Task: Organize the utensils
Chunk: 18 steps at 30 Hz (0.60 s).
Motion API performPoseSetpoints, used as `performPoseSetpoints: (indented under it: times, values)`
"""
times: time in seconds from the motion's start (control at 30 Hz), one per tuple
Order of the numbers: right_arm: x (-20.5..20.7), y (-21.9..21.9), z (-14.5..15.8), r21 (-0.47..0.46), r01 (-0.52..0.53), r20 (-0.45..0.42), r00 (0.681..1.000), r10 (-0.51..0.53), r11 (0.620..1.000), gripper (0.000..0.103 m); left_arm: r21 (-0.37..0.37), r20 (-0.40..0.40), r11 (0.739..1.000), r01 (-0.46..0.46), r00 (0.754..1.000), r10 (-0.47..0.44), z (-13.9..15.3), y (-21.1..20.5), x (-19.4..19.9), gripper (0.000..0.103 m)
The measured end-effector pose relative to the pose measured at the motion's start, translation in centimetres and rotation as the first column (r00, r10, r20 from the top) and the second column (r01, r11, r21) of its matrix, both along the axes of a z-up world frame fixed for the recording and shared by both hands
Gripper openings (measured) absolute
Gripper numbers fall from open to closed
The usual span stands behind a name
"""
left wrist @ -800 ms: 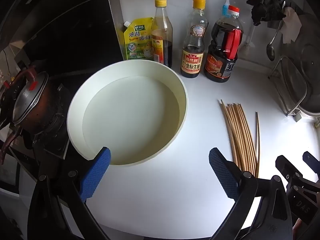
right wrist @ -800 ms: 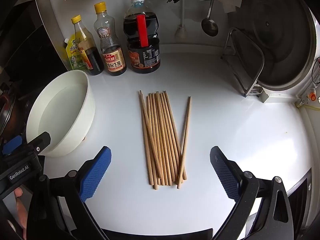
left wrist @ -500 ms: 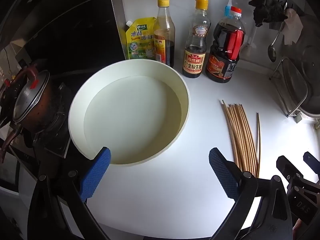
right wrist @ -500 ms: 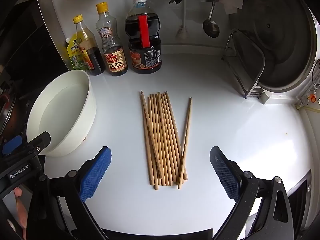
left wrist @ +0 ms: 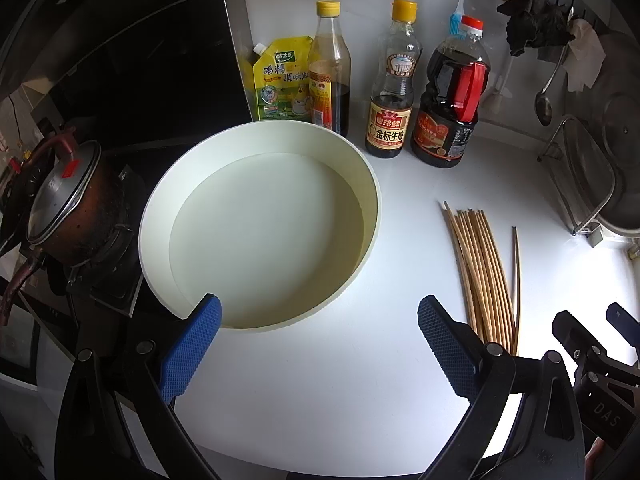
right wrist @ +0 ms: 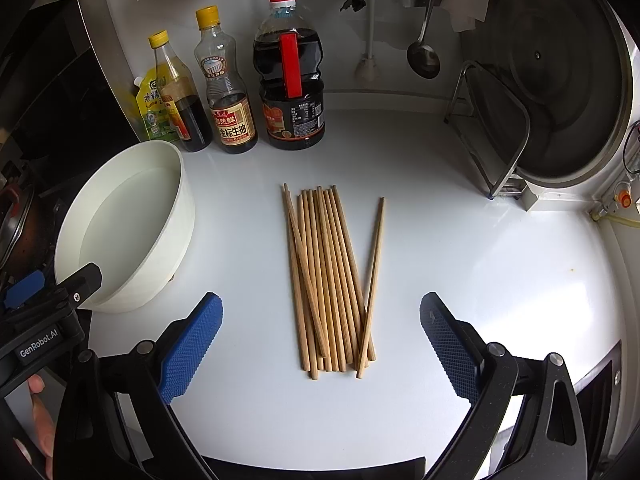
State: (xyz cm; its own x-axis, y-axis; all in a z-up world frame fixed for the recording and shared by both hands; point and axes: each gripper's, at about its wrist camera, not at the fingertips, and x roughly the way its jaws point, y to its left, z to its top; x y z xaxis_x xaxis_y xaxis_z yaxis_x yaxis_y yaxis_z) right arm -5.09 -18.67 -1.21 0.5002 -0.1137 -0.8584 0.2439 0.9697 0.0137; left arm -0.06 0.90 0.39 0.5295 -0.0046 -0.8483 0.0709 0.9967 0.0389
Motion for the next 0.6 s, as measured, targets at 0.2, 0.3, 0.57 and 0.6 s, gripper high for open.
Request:
performPoseSetpoints:
  times: [0.2, 0.3, 0.57, 0.6]
  values:
    - [0.09, 0.20, 0.29, -0.001, -0.001, 0.000, 1.000, 0.001, 1.000, 0.095, -0.001, -0.001, 1.000, -0.001, 1.000, 0.001, 0.00, -0.08, 0.00, 0.097]
    - [-0.02, 0.17, 0.24, -0.002, -0.001, 0.002, 1.000, 0.001, 1.000, 0.095, 0.000, 0.000, 1.000, -0.003, 1.000, 0.003, 0.04, -0.05, 0.00, 0.097]
    - [-0.11, 0.12, 0.25, -0.002, -0.002, 0.004, 1.000, 0.002, 1.000, 0.095, -0.001, 0.001, 1.000, -0.002, 1.000, 0.002, 0.08, -0.03, -0.02, 0.097]
    - [-0.11, 0.13, 0.27, -0.002, -0.002, 0.004, 1.000, 0.002, 1.000, 0.095, 0.000, 0.001, 1.000, -0.002, 1.000, 0.002, 0.07, -0.07, -0.03, 0.097]
